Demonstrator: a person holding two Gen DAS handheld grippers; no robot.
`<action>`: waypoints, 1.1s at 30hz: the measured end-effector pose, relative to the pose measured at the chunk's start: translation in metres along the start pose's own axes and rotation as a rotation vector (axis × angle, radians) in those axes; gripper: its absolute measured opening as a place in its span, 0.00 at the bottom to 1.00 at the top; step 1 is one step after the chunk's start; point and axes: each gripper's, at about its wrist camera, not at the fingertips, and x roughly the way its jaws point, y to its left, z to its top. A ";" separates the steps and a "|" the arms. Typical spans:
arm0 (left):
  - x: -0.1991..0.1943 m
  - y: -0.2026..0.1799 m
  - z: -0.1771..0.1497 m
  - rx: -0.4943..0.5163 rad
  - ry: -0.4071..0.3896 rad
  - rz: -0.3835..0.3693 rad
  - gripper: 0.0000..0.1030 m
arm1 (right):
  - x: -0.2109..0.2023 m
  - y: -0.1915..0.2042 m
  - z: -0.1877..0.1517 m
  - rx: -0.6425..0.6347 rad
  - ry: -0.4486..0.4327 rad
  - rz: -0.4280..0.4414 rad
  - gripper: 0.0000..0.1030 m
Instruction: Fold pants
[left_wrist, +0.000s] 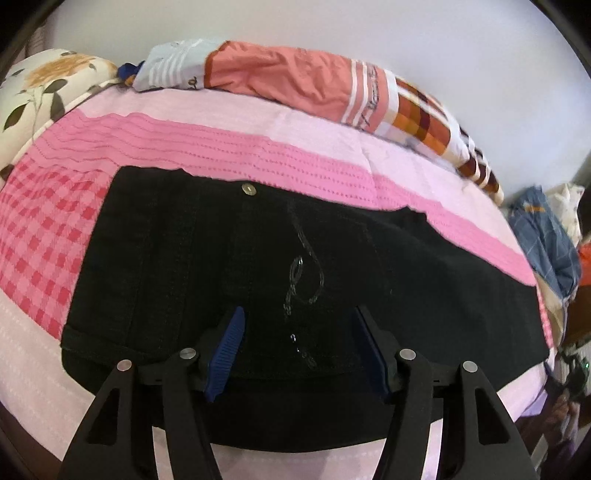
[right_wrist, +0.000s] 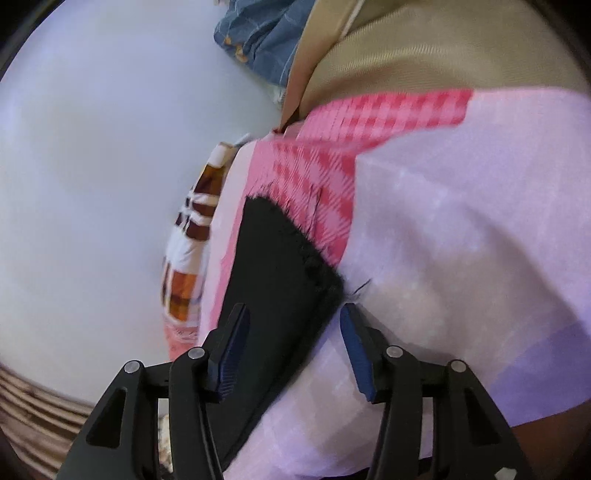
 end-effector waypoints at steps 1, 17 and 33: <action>0.001 0.000 -0.001 0.001 -0.001 0.004 0.59 | 0.003 0.002 0.000 0.000 0.001 0.006 0.47; -0.001 0.004 0.000 -0.020 0.006 -0.038 0.63 | 0.020 0.049 -0.010 -0.153 -0.044 -0.145 0.07; -0.035 0.011 0.001 -0.074 -0.042 -0.184 0.63 | 0.152 0.232 -0.215 -0.627 0.344 0.072 0.08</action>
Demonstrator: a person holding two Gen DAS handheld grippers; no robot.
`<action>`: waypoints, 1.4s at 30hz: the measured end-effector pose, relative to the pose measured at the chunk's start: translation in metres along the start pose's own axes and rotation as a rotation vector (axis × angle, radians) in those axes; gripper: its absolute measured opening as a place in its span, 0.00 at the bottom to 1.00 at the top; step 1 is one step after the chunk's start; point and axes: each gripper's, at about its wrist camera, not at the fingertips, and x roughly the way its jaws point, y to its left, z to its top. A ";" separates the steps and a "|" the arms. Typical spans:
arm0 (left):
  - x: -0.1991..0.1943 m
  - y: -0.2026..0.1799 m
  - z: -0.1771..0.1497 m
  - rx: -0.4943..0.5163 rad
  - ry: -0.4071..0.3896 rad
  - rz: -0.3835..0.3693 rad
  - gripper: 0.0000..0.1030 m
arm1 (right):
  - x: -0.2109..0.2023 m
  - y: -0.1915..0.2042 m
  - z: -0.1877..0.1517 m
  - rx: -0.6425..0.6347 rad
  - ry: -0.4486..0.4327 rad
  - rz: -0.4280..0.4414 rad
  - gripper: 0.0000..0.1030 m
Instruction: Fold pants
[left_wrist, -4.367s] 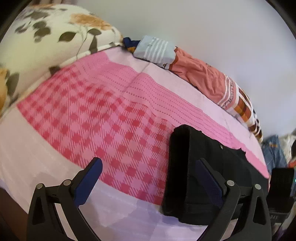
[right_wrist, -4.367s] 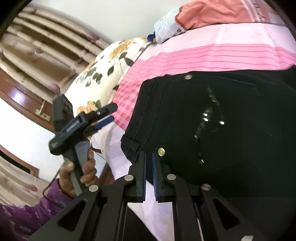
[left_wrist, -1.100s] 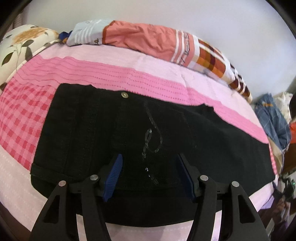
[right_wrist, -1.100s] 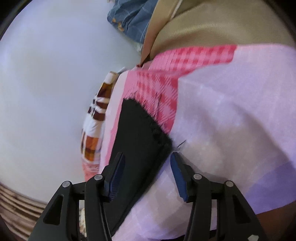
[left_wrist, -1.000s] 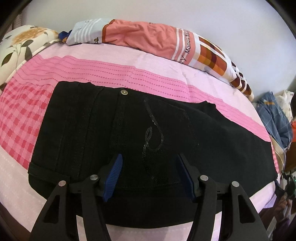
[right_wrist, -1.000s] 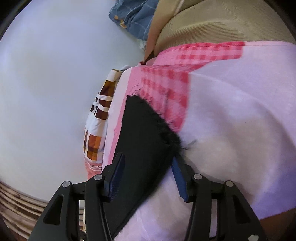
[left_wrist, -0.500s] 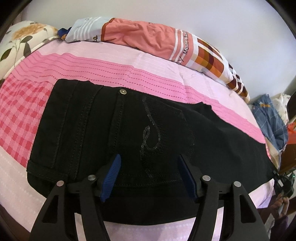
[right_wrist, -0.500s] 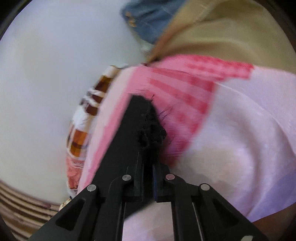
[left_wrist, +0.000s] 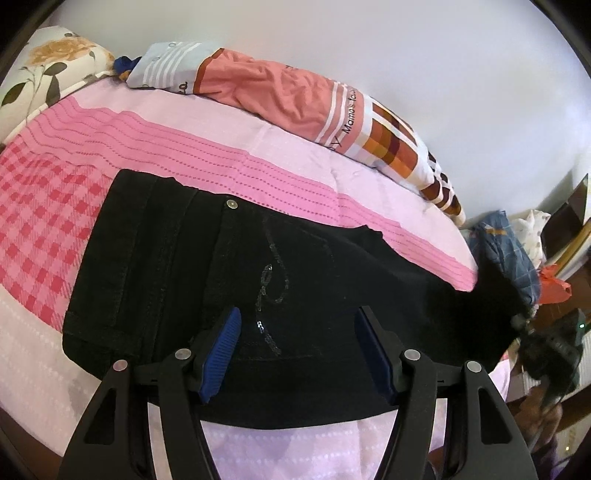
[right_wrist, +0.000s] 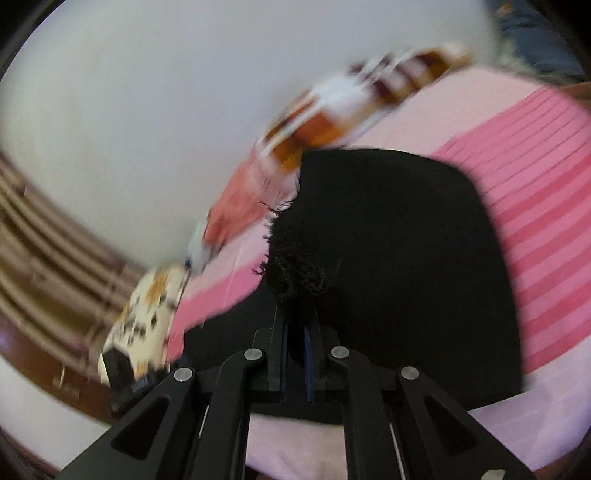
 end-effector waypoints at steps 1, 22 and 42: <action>0.001 0.001 -0.001 0.002 0.003 -0.001 0.63 | 0.018 0.004 -0.010 -0.002 0.042 0.007 0.08; 0.018 0.017 -0.014 -0.007 0.059 -0.004 0.63 | 0.088 0.016 -0.063 -0.118 0.265 -0.069 0.09; 0.018 0.035 -0.003 0.008 0.008 0.060 0.63 | 0.211 0.071 0.093 -0.655 0.518 0.077 0.35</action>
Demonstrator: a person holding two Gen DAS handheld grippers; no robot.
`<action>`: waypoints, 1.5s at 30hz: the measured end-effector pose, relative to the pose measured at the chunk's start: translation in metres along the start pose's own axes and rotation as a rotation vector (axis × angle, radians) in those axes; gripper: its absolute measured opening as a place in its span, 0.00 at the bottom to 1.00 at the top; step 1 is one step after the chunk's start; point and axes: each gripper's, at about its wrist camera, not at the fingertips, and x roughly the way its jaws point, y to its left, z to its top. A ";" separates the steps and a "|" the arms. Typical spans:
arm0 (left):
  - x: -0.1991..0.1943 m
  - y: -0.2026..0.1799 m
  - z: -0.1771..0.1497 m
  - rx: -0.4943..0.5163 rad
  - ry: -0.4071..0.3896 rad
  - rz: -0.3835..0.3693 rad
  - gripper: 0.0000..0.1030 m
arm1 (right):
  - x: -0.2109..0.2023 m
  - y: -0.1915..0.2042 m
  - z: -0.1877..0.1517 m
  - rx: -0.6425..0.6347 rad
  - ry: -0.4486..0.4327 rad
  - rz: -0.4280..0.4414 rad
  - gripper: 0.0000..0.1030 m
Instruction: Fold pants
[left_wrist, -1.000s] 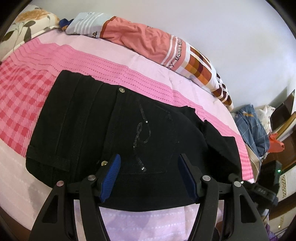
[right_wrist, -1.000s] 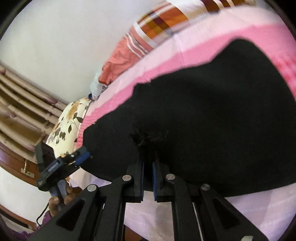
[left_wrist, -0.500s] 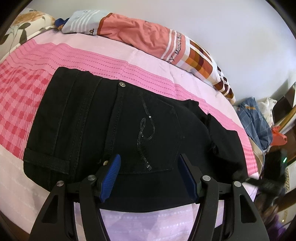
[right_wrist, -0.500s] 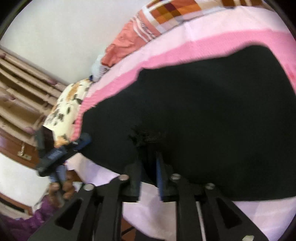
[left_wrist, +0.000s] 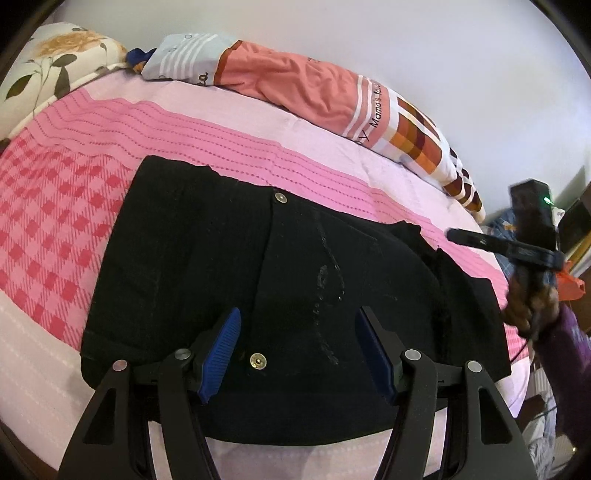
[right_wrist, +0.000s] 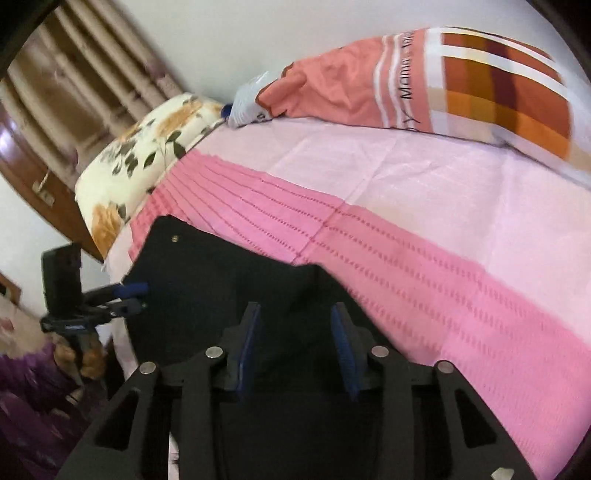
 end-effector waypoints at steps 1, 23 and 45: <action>0.001 0.001 0.000 -0.005 -0.001 0.001 0.63 | 0.002 -0.003 0.003 -0.015 0.008 0.013 0.34; 0.008 -0.008 -0.001 0.022 0.017 0.032 0.75 | 0.060 -0.015 0.023 -0.116 0.169 0.047 0.24; 0.014 -0.015 -0.003 0.083 0.009 0.058 0.82 | 0.066 -0.004 0.029 -0.164 0.045 -0.108 0.04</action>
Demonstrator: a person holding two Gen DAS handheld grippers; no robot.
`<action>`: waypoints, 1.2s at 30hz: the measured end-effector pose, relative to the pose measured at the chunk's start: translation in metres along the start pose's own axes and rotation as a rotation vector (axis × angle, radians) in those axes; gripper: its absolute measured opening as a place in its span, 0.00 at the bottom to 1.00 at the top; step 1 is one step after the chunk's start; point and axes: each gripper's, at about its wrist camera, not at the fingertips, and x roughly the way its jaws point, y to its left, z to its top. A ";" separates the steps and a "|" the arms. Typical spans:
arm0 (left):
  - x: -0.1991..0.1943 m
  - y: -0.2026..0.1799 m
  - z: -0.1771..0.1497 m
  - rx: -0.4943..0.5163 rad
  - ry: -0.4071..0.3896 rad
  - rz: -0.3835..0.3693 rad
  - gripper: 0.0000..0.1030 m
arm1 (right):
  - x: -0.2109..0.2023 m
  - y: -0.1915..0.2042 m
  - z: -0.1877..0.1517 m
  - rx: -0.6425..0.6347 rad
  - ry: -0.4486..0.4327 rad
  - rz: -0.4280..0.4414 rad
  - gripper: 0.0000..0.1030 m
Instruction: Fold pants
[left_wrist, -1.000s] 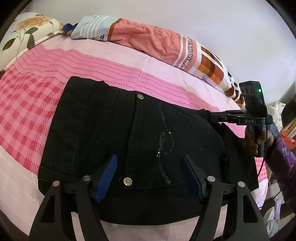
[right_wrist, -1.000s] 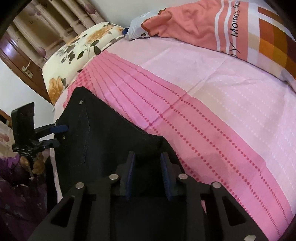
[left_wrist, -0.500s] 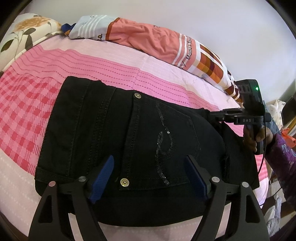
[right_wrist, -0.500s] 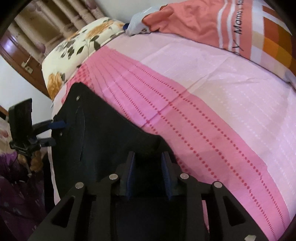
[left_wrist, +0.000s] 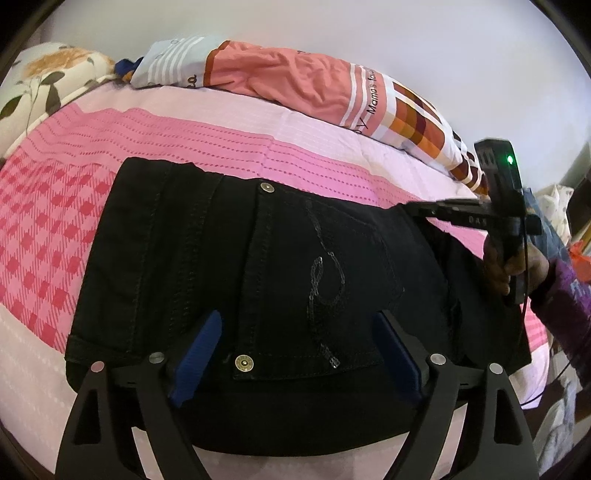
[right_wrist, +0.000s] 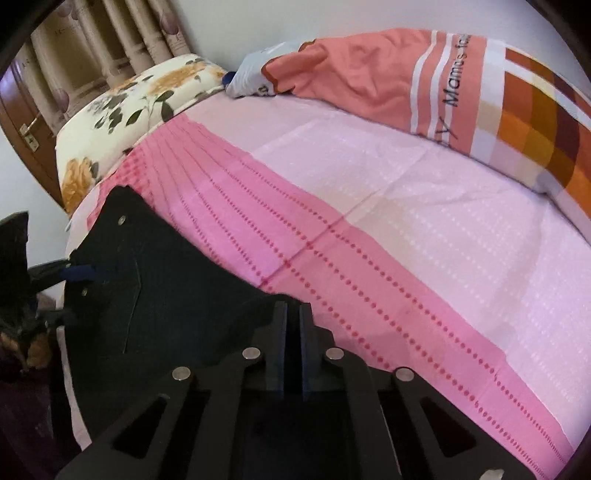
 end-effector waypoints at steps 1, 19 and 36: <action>0.000 -0.002 -0.001 0.008 -0.001 0.005 0.82 | 0.000 -0.004 0.000 0.020 -0.003 0.015 0.04; 0.001 -0.003 0.000 -0.016 -0.008 -0.011 0.88 | -0.002 -0.010 -0.022 0.280 0.038 0.129 0.08; -0.029 0.017 0.003 -0.159 -0.006 -0.074 0.89 | -0.113 0.036 -0.237 0.569 -0.174 0.086 0.20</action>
